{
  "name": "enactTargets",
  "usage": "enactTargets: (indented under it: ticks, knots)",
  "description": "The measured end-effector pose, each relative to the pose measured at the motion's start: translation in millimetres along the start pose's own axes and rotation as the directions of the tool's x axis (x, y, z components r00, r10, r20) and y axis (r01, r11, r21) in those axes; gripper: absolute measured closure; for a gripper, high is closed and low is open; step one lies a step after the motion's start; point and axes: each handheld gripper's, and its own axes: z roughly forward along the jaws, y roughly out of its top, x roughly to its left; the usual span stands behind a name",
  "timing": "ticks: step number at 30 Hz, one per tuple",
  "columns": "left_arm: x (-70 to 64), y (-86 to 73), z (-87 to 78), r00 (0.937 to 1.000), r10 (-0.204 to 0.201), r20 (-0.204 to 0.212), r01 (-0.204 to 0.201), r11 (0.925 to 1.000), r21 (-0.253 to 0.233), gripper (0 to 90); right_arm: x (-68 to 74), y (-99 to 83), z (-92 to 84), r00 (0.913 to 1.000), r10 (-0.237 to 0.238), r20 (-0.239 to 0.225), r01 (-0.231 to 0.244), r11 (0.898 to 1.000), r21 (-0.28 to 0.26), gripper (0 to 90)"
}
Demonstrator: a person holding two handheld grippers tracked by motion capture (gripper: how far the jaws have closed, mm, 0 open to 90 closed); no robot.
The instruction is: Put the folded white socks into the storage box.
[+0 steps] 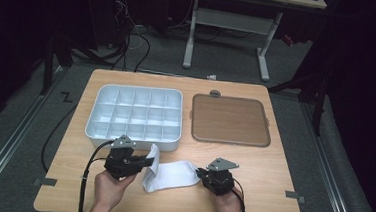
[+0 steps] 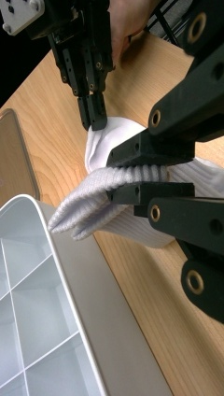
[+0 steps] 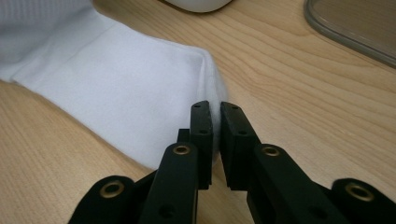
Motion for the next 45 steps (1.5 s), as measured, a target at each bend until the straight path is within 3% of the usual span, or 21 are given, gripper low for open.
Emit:
enactTargets:
  ticks: [13,16,25,38,45]
  knots:
    - [-5.8,-8.4,10.7,0.9999,0.013,0.003,-0.013,0.9995,0.030,82.5,14.1,0.2,6.1,0.9983,0.031,-0.049,-0.031,0.999,-0.010,84.2]
    - [-7.4,-12.5,14.6,0.9994,0.035,0.001,-0.035,0.9986,0.038,82.5,16.7,0.6,7.7,0.9977,0.037,-0.056,-0.038,0.999,-0.014,84.2]
    - [-12.2,-20.8,26.2,0.9991,0.040,0.013,-0.041,0.9968,0.068,82.5,23.7,3.8,13.1,0.9974,0.029,-0.066,-0.030,0.999,-0.016,84.2]
    - [-23.2,-40.3,46.2,0.9944,0.102,0.029,-0.105,0.9858,0.132,82.5,22.9,3.8,16.5,0.9975,0.033,-0.062,-0.034,0.999,-0.008,84.1]
    - [-22.0,-46.2,53.6,0.9927,0.118,0.024,-0.121,0.9810,0.152,82.4,22.2,3.6,17.1,0.9973,0.034,-0.065,-0.035,0.999,-0.007,84.0]
